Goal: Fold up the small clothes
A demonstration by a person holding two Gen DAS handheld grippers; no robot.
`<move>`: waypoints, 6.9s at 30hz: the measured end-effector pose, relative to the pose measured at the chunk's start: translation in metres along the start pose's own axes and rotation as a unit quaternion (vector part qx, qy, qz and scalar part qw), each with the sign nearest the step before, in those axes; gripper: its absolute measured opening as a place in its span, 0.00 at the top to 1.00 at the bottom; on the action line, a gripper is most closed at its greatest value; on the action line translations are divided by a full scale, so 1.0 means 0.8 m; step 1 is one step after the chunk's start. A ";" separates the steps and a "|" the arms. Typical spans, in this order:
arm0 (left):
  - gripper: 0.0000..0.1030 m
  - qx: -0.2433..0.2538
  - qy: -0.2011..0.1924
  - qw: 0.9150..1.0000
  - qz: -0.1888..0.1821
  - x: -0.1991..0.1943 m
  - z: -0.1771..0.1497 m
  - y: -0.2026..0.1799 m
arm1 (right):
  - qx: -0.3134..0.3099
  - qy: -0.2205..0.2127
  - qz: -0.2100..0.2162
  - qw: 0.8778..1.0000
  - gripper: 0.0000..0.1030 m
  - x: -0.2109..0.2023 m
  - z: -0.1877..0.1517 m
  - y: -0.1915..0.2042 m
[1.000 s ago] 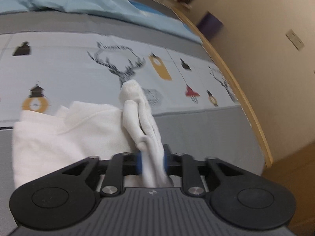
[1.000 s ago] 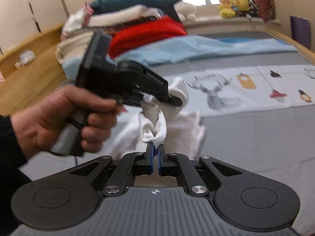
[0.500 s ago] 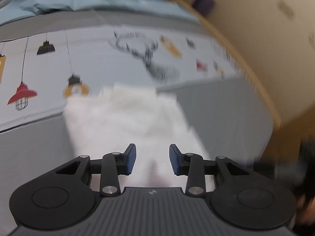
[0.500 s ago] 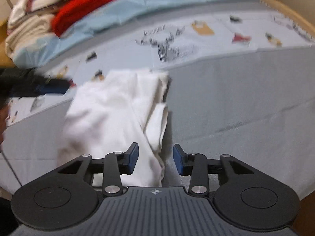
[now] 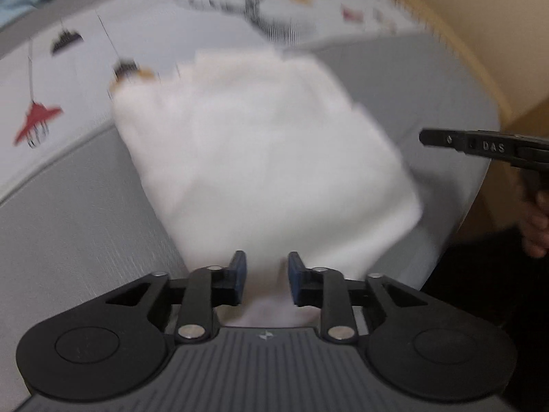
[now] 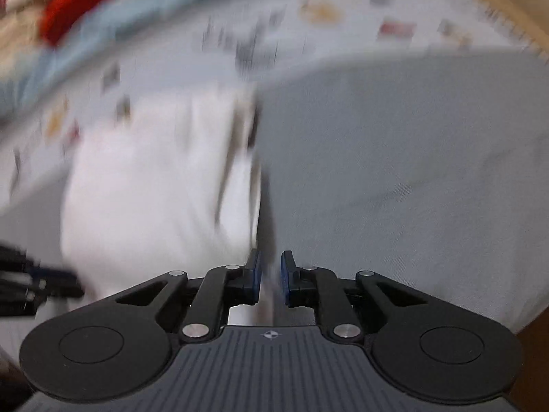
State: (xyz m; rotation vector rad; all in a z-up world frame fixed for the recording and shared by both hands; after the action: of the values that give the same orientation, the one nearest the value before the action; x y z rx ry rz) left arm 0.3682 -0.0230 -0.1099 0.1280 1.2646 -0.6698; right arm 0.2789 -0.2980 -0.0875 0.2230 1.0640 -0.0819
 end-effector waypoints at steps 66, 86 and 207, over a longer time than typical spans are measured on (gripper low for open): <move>0.51 -0.294 -0.073 0.953 -0.017 0.070 0.051 0.109 | 0.049 0.037 0.120 0.991 0.75 0.137 0.083 0.005; 0.59 -0.254 -0.194 0.948 0.015 -0.032 0.060 0.132 | -0.035 -0.174 0.062 0.982 0.69 0.071 0.124 0.060; 0.01 -0.186 -0.189 0.946 0.187 -0.051 -0.122 -0.117 | -0.220 -0.100 -0.024 0.970 0.28 -0.099 -0.103 0.092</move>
State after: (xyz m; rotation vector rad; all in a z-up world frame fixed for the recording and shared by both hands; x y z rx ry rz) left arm 0.2314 -0.0393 -0.0792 -0.0712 0.9372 -0.1097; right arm 0.1829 -0.2114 -0.0462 -0.2102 0.8605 0.0882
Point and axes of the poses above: each gripper's, at about its wrist camera, not at the fingertips, and x roughly the way its jaws point, y to its left, z to its top, the point moved 2 cm from there along x, roughly the way its jaws point, and after that the axes turned 4 degrees about -x, right-handed, at the moved point
